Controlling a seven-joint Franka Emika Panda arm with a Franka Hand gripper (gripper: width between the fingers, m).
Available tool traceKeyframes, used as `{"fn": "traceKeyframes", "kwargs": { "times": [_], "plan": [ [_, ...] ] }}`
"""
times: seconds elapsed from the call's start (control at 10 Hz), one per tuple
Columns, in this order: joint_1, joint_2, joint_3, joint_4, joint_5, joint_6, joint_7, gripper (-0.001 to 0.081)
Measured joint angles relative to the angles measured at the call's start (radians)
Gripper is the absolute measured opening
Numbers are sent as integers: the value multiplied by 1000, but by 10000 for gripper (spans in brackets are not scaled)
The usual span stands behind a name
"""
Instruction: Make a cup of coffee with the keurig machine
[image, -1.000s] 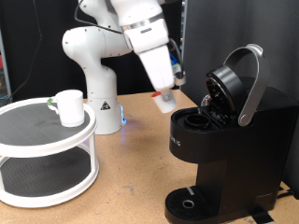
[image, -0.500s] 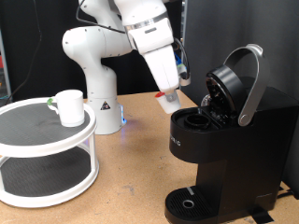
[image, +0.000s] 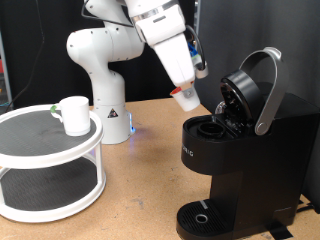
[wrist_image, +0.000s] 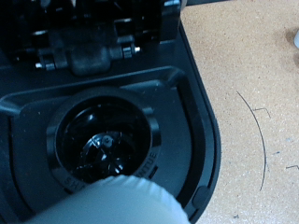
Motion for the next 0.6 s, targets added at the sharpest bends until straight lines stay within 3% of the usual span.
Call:
{"fn": "traceKeyframes", "kwargs": {
  "times": [0.6],
  "plan": [
    [0,6,22,21,-9,-37,2,431]
  ]
}}
